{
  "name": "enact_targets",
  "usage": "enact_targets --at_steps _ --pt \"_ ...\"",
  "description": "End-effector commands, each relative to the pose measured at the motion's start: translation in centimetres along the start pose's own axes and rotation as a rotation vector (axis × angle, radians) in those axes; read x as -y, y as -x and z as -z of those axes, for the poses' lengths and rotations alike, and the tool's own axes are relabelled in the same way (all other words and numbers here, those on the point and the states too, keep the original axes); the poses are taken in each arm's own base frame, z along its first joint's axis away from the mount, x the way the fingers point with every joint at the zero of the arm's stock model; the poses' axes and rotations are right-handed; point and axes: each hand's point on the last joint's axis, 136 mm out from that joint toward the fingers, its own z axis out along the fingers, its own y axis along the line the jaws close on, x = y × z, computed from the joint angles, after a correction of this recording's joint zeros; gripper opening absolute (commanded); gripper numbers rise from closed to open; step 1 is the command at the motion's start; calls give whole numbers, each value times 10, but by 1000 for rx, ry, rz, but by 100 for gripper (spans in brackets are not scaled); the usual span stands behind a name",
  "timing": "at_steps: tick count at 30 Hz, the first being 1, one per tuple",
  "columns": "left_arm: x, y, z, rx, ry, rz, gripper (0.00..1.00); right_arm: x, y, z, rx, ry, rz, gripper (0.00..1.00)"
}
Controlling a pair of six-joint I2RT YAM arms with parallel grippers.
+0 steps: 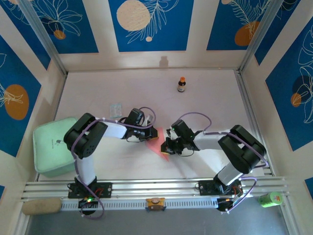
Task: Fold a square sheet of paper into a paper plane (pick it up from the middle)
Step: Fourth fold the wing at the center of the table.
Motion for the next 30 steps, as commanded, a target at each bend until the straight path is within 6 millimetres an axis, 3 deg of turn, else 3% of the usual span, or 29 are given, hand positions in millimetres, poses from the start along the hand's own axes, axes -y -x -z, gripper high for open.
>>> enact_targets --at_steps 1,4,8,13,17,22,30 --pt "-54 -13 0 -17 155 79 0 22 -32 3 -81 -55 -59 3" --pt "-54 -13 2 -11 158 80 0 30 -44 7 -84 -53 -75 4" --pt "-51 -10 2 -3 155 81 0 20 -46 16 -63 -12 -50 4" --pt "-50 -9 2 -1 152 84 0 -5 -30 21 -17 45 -7 5" --pt "-50 -10 4 -1 160 82 0 -10 -20 15 -16 39 0 6" --pt "-50 -10 4 -6 160 81 0 7 -23 3 -51 -19 -33 7" --pt "-52 -10 5 -3 168 79 0 39 -64 9 -101 -16 -73 4"
